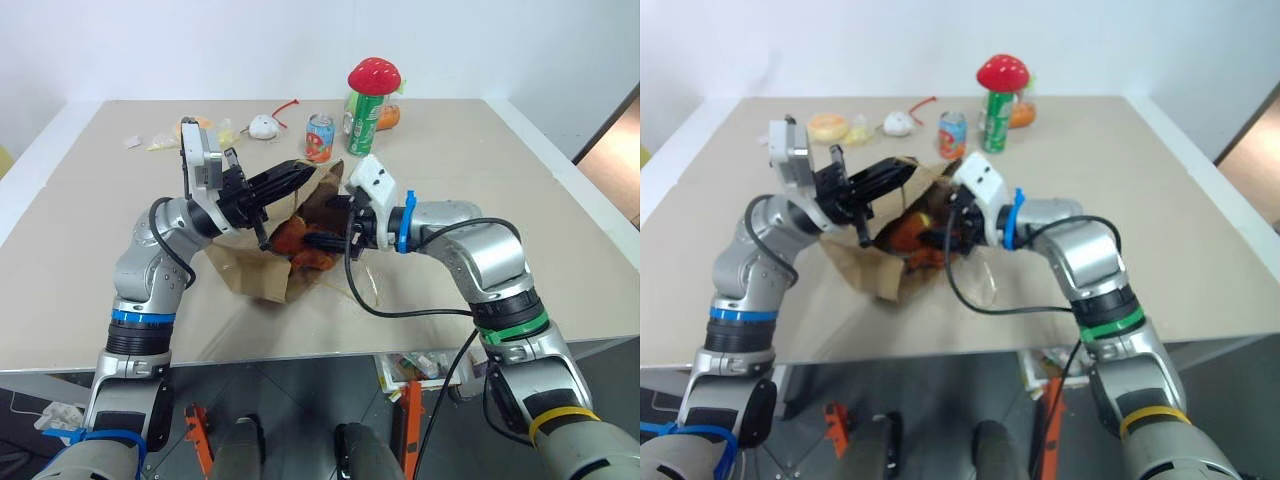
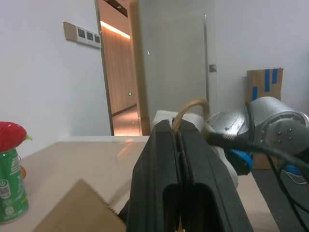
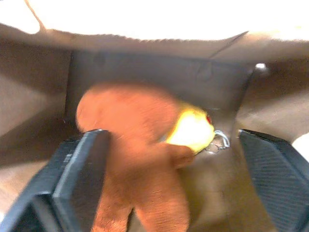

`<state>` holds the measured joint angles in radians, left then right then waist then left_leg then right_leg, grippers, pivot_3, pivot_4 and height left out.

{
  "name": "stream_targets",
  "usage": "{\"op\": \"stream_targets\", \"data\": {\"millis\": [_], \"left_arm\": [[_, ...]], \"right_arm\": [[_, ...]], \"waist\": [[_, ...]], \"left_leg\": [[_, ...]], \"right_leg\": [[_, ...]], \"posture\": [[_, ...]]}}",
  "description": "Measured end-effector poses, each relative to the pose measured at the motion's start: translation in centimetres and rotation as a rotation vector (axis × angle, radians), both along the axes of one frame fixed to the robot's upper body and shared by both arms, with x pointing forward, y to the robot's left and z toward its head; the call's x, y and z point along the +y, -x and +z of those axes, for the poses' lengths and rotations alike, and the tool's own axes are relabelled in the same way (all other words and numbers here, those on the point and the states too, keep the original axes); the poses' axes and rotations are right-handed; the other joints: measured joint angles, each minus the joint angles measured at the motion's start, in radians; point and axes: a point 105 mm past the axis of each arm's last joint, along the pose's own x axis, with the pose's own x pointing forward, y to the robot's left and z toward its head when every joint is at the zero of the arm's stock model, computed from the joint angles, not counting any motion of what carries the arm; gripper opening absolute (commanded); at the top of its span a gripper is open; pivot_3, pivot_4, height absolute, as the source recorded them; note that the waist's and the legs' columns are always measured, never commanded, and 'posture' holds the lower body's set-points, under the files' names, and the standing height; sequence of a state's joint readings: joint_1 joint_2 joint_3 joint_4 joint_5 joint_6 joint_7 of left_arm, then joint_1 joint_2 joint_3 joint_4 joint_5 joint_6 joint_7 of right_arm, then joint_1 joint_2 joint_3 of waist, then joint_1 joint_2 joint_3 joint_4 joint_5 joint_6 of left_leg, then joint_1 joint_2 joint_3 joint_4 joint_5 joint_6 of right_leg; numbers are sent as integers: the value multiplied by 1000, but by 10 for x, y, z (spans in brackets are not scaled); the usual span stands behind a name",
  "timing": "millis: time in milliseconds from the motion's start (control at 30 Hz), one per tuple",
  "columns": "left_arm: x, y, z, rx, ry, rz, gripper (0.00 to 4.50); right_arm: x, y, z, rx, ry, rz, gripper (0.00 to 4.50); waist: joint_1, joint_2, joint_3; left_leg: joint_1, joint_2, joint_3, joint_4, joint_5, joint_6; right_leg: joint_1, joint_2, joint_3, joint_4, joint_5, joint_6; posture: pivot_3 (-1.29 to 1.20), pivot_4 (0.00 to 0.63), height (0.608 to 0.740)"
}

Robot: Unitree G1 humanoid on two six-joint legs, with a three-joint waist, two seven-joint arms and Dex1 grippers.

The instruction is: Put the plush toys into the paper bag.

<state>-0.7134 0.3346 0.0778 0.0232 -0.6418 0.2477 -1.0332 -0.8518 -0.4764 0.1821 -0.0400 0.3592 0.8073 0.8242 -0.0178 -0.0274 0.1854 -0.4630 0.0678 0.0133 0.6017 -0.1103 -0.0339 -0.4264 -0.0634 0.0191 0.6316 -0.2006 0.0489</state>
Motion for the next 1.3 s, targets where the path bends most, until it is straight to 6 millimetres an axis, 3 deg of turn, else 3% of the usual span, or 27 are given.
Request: {"op": "stream_targets", "data": {"millis": [367, 500, 600, 767, 967, 1100, 1133, 1233, 1300], "left_arm": [[-1, -1, -1, 4, 3, -3, 0], [0, -1, 0, 4, 4, -2, 0], [-1, -1, -1, 4, 4, -2, 0], [-1, -1, 0, 4, 7, -3, 0], [-1, -1, 0, 5, 7, -2, 0], [-1, -1, 0, 4, 8, -1, 0], [-1, -1, 0, 4, 8, -1, 0], [-1, -1, 0, 4, 8, 0, 0], [-1, -1, 0, 4, 8, 1, 0]], "right_arm": [[-57, 43, 11, 28, -44, 57, 4462], [-86, 43, -10, 85, 18, -41, 4462], [-86, 44, -30, 156, 21, -66, 4462], [-65, 54, -74, 292, 31, -42, 4462], [-66, 38, -90, 311, 28, -147, 4462], [-68, 29, -91, 310, 19, -176, 3381], [-68, 29, -90, 305, 19, -175, 2809], [-67, 29, -88, 293, 13, -161, 1736], [-68, 31, -86, 295, 13, -143, 780]], "waist": [[0, 0, 0], [0, 0, 0], [-5, 0, 0], [-3, 0, 0], [-3, 0, 0], [-3, 0, 0], [-3, 0, 0], [-3, 0, 0], [-3, 0, 0]], "left_leg": [[1, 0, 0, 0, 0, 0], [1, 0, 0, 1, 0, 0], [1, 0, 0, 0, 0, 0], [1, 0, 0, 1, 0, 0], [1, 0, 0, 2, 0, 0], [1, 0, 0, 1, 0, 0], [1, 0, 0, 1, 0, 0], [1, 0, 0, 1, 0, 0], [1, 0, 0, 1, 0, 0]], "right_leg": [[0, 0, 0, 0, 0, 0], [1, 0, 0, 0, 0, 0], [0, 0, 0, 0, 0, 0], [0, 0, 1, 0, 0, 0], [1, 0, 1, 0, 0, 0], [1, 0, 1, 0, 0, 0], [1, 0, 1, 0, 0, 0], [1, 0, 1, 0, 0, 0], [1, 0, 1, 0, 0, 0]], "posture": [[0, 150, 740], [0, 150, 740], [0, 150, 740], [0, 150, 740], [0, 150, 740], [0, 150, 740], [0, 150, 740], [0, 150, 740], [0, 150, 740]]}}
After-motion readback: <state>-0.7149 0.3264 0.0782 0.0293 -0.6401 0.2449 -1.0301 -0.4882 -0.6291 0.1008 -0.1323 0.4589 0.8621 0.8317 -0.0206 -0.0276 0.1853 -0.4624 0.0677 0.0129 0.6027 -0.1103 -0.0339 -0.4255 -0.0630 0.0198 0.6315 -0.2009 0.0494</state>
